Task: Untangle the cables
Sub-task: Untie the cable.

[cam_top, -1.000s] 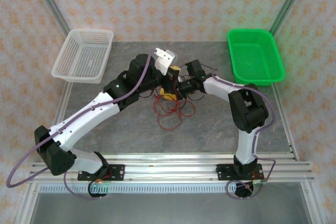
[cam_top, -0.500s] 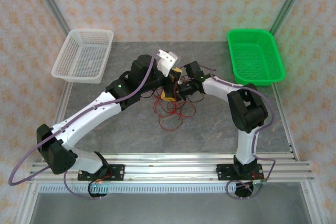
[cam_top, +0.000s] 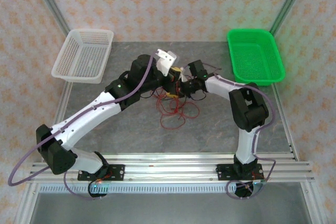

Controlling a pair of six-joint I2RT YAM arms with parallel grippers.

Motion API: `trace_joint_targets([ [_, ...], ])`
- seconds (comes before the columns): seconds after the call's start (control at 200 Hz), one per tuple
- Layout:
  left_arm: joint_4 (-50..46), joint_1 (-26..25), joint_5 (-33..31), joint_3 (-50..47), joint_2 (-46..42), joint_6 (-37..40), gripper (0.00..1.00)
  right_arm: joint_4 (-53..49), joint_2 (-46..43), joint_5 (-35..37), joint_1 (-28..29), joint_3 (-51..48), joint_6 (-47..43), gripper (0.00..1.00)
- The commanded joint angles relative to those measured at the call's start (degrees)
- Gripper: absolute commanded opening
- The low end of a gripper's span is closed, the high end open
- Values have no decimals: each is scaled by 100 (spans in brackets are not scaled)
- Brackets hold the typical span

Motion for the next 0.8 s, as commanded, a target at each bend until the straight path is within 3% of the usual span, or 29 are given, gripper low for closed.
trace_joint_targets([
  [0.0,-3,-36,-537,400,-621,-541,0,383,-456,1310,-437,102,328,0],
  [0.195,-301,-32,-1391,639,-1090,-1150,0,606,-777,2891,-685,-13,289,0],
  [0.42,-840,-32,-2271,1183,-1408,-1478,0,665,-923,4157,-753,-53,63,0],
  [0.796,-1345,-32,-3350,1903,-1835,-1266,0,850,-896,5224,-802,-183,-131,0],
])
